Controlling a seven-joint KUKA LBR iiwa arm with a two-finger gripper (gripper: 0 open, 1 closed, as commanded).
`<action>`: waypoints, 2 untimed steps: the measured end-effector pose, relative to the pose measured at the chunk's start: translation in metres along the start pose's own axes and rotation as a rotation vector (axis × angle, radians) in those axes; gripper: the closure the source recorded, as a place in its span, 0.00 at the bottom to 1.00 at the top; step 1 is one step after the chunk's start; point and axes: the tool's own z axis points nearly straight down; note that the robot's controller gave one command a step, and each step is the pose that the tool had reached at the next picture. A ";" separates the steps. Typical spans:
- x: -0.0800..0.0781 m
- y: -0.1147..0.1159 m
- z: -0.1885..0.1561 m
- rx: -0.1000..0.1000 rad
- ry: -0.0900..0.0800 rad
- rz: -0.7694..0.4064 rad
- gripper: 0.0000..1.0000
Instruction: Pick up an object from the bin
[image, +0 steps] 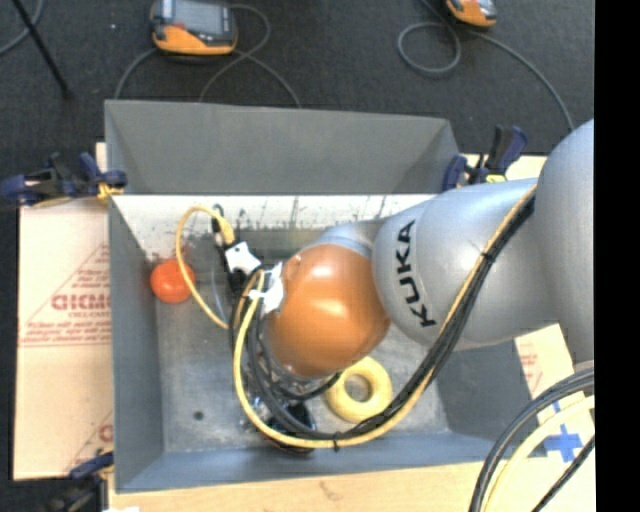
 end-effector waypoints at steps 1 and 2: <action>0.000 0.000 0.000 -0.001 0.000 0.003 1.00; 0.000 0.000 0.000 -0.001 0.000 0.004 1.00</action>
Offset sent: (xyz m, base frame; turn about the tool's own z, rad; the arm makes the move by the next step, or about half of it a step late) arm 0.0000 0.0000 0.0000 0.0000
